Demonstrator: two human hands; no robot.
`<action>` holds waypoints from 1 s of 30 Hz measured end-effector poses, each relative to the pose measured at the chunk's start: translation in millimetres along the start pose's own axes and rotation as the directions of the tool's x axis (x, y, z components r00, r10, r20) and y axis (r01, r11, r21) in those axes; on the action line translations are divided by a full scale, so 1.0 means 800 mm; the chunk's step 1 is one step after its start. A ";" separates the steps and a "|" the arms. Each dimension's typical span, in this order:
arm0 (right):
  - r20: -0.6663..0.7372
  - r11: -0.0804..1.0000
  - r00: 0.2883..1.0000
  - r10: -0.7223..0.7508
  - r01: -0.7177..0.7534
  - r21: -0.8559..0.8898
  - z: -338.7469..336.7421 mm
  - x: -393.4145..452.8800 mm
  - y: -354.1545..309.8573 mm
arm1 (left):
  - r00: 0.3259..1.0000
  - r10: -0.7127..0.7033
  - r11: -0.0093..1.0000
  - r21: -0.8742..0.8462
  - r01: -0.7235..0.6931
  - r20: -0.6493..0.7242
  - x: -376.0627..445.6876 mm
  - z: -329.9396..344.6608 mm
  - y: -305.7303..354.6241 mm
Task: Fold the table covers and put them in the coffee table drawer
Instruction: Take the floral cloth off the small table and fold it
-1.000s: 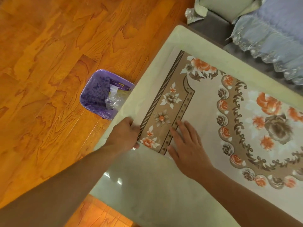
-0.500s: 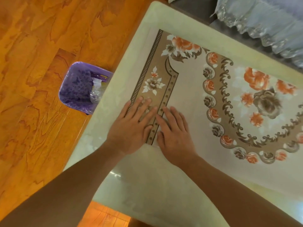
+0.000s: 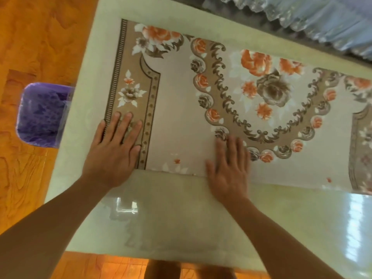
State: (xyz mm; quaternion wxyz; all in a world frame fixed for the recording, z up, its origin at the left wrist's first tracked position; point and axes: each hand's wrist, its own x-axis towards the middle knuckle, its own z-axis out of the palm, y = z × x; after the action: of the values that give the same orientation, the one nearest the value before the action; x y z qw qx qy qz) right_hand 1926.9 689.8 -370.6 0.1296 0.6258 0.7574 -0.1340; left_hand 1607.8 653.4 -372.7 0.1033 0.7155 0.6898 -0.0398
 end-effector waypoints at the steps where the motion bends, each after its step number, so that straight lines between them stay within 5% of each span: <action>1: 0.006 0.998 0.998 0.057 -0.057 -0.016 -0.002 -0.005 0.029 | 1.000 -0.001 1.000 -0.001 0.001 0.005 0.000 -0.001 0.001; 7: -0.021 0.998 0.998 0.067 -0.066 0.010 0.002 -0.010 0.069 | 0.991 -0.136 0.991 0.007 0.136 -0.016 0.011 -0.028 0.054; 12: 0.008 0.998 0.999 0.039 -0.039 0.050 0.002 -0.011 0.076 | 0.986 0.123 0.947 -0.285 -0.150 -0.109 0.061 -0.027 0.262; 18: -0.048 0.984 0.999 -0.018 0.027 0.179 0.009 -0.010 0.109 | 0.994 0.059 0.987 -0.145 -0.072 -0.090 0.087 0.025 0.311; 24: -0.054 0.990 0.995 0.086 -0.078 0.121 0.015 -0.026 0.307 | 0.994 0.012 0.995 -0.093 -0.022 -0.108 0.084 0.024 0.327; 30: -0.012 0.928 0.936 0.352 -0.347 0.139 0.002 -0.060 0.568 | 0.992 0.004 1.000 -0.014 -0.005 -0.123 0.086 0.026 0.344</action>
State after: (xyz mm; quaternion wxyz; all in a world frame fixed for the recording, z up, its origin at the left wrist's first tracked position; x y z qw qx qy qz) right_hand 2382.6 727.5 -373.1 0.0950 0.7601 0.6255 -0.1482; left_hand 1886.2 709.3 -381.1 0.0657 0.7175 0.6934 0.0095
